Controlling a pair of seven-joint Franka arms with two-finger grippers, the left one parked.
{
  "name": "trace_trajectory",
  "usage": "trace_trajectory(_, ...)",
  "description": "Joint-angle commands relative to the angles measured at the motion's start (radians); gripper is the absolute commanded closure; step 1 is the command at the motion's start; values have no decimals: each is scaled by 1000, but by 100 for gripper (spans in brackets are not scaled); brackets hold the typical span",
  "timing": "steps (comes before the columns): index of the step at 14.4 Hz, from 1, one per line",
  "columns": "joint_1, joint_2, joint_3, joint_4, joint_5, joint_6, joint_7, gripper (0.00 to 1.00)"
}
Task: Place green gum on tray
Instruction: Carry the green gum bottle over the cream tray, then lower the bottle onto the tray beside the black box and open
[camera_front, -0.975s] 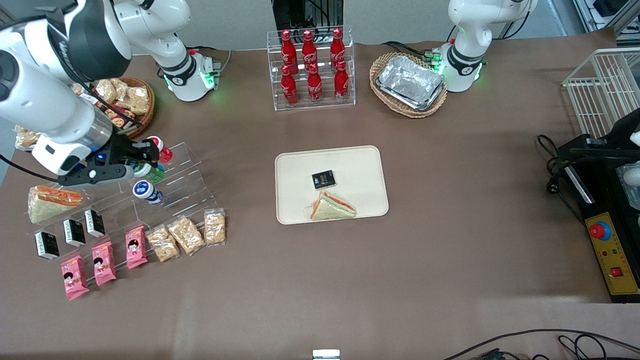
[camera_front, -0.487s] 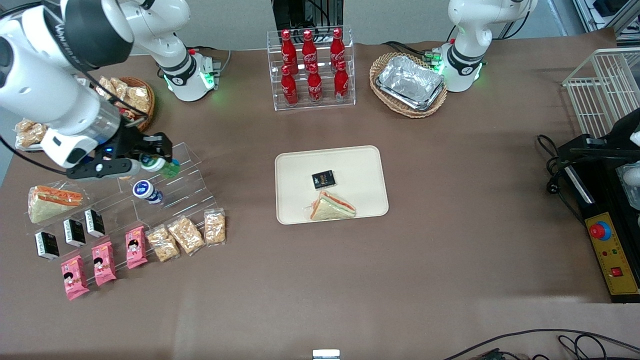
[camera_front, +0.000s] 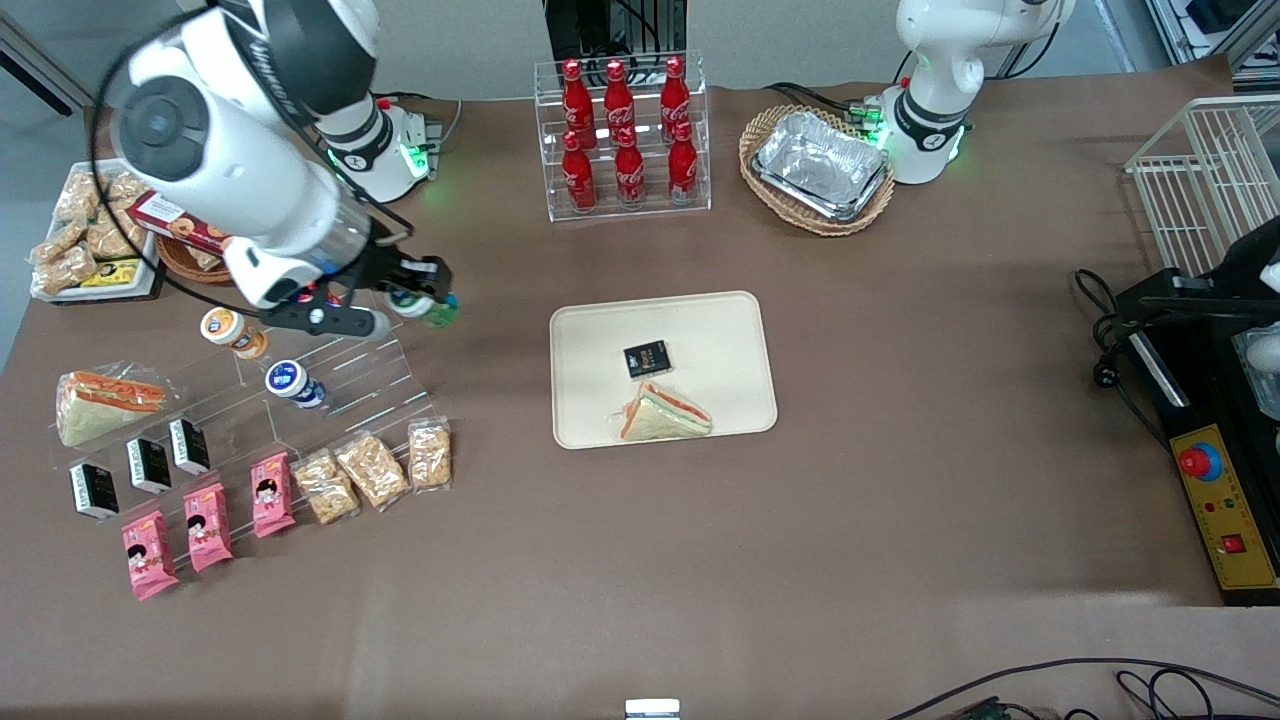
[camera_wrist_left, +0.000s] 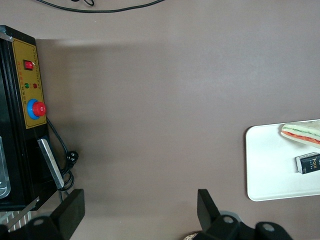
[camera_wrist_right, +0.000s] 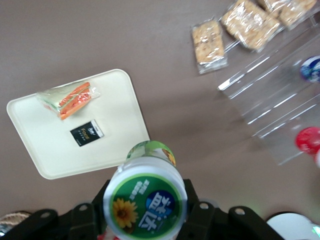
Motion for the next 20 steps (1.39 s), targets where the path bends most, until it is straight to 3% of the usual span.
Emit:
trace_trajectory(1,79,3,-9,-141,29,193,154,55)
trace_trajectory(8,276,73,-9,-429,20,671,413,55)
trace_trajectory(15,419,239,-9,-499,23,930,597,55)
trace_trajectory(20,420,299,-9,-511,23,1013,611,55)
